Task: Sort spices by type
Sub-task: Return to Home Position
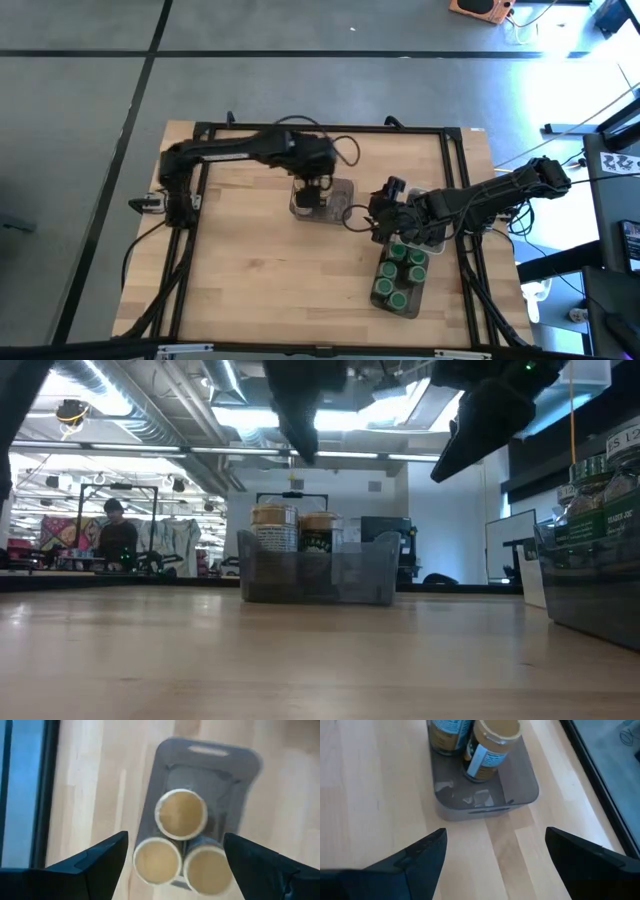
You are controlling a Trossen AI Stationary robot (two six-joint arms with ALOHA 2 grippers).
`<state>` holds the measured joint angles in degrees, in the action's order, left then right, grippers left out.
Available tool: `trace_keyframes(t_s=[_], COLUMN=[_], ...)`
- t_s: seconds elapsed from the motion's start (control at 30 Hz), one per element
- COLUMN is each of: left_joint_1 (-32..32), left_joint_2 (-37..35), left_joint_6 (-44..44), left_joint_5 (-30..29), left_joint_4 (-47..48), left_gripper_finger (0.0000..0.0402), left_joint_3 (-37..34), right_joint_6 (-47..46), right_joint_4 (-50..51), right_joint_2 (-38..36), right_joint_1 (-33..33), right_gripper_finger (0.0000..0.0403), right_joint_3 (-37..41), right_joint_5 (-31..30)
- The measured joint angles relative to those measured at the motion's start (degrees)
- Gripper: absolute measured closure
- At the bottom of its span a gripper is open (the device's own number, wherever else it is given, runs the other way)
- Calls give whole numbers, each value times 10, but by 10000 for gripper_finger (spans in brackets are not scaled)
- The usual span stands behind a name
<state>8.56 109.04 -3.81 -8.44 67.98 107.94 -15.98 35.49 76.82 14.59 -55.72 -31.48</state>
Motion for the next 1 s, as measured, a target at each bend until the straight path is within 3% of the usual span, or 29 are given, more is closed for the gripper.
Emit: trace_keyframes(t_s=[0.17, 0.47, 0.67, 1.0], left_joint_1=[-11, -21, -37, -67], left_joint_2=[-102, -340, -487, -683], left_joint_6=[9, 59, 72, 80], left_joint_5=[1, -10, -6, -7], left_joint_4=[-41, -208, -320, -473], left_gripper_finger=[93, 188, 261, 342], left_joint_3=[-93, -384, -541, -718], right_joint_6=[15, 64, 118, 157], right_joint_4=[2, -35, -65, -90], right_joint_2=[-3, -45, -74, -110], right_joint_1=[0, -3, -43, -105], right_gripper_finger=[68, 83, 150, 303], right_joint_3=[-1, -10, -10, 7], right_joint_5=[17, 37, 114, 223])
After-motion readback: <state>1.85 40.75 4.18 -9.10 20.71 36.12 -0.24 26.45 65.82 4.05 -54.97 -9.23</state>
